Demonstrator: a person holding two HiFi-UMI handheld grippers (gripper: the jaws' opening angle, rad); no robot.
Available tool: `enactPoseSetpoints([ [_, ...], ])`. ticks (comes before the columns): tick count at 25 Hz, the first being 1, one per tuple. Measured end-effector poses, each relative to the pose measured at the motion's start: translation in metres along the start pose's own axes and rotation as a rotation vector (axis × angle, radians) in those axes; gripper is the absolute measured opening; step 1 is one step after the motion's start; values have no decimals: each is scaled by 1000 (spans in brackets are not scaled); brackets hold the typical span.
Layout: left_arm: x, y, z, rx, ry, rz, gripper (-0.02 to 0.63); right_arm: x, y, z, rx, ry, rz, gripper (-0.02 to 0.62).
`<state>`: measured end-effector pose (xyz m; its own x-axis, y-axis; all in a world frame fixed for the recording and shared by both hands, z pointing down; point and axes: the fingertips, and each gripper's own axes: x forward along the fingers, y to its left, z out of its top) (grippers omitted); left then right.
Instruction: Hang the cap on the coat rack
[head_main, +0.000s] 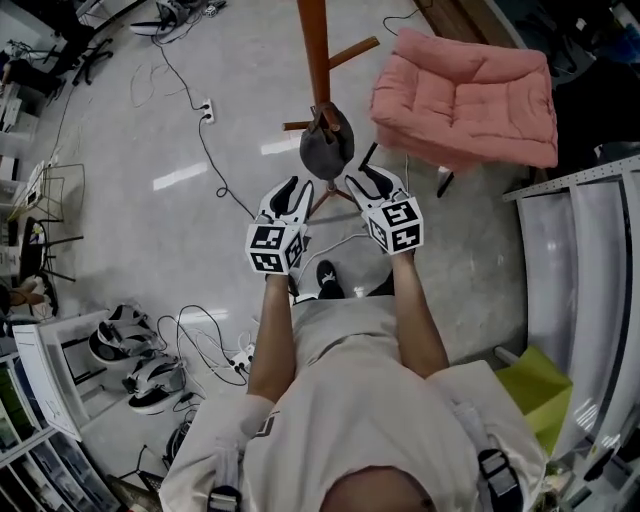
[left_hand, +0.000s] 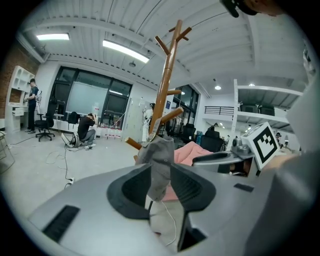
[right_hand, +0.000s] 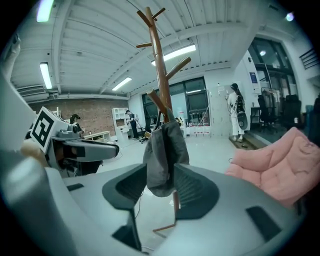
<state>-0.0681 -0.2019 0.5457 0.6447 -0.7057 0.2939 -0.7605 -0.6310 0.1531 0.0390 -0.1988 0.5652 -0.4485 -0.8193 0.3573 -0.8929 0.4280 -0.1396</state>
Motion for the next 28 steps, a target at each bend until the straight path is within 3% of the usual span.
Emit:
enactPoseSetpoints([
  [7, -6, -6, -4, 18, 3, -37, 117, -19, 6, -4, 25, -28, -42, 167],
  [20, -1, 2, 9, 54, -25, -62, 8, -15, -7, 5, 73, -88, -86, 38],
  [28, 0, 4, 11, 44, -30, -89, 6, -12, -10, 11, 84, -103, -89, 3],
])
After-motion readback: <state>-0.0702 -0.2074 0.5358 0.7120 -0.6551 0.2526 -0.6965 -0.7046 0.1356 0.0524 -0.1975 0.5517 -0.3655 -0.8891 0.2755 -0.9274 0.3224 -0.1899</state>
